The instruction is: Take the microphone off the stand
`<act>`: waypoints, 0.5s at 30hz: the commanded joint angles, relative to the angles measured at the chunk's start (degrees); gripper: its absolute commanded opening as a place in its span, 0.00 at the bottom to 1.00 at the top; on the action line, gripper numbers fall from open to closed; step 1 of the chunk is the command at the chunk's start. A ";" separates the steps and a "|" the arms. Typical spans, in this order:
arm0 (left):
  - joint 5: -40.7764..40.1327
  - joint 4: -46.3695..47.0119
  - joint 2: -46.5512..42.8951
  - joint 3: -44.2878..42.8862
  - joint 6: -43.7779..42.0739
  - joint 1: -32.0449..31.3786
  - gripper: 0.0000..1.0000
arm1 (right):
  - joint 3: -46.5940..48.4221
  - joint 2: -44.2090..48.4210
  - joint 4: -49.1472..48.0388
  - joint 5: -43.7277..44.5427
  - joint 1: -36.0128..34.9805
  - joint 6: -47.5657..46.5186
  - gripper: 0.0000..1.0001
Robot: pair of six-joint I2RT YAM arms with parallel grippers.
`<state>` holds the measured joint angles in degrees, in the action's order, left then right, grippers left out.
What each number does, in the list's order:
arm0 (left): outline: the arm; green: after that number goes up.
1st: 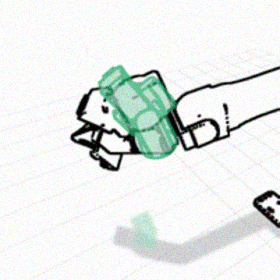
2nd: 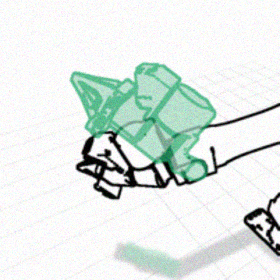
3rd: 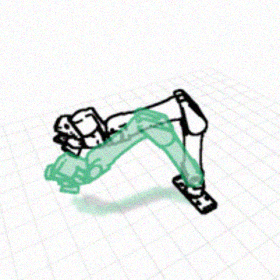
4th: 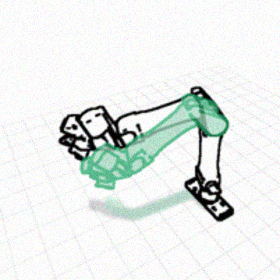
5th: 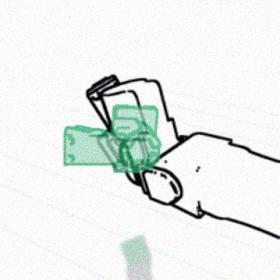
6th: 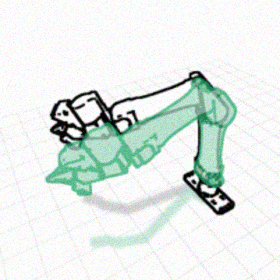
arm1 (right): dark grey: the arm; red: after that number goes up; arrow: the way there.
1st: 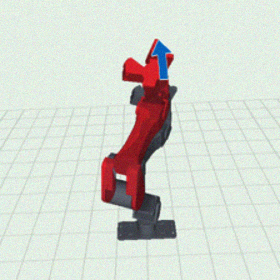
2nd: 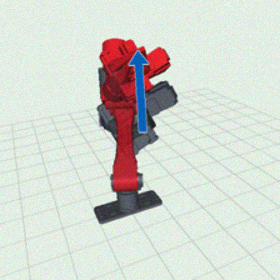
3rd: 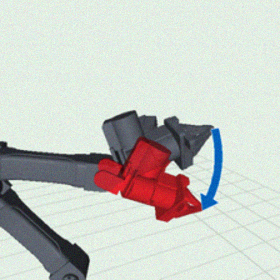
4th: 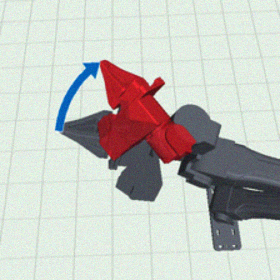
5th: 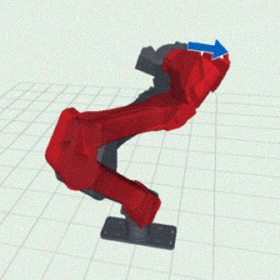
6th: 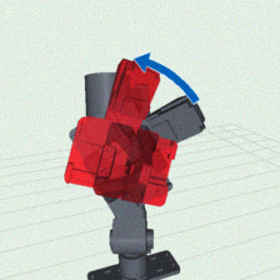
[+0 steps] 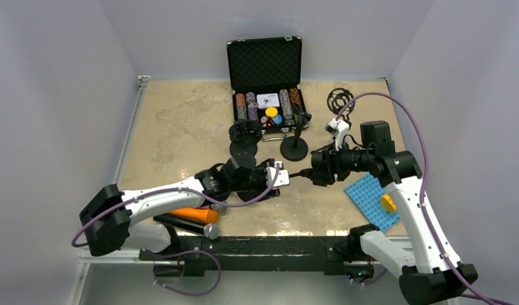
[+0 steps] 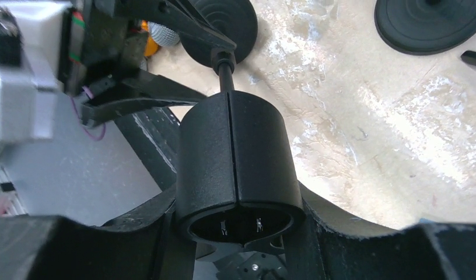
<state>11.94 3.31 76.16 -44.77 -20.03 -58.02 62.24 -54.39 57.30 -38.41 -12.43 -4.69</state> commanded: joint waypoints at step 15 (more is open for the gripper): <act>31.54 -18.69 3.14 -13.41 -6.21 9.15 0.69 | -4.68 14.30 -1.44 -4.91 -1.93 -41.00 0.00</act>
<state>38.30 -15.94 76.16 -55.61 -23.38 -49.08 58.26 -42.98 57.69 -40.01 -13.56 -33.01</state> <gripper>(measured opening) 0.695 0.490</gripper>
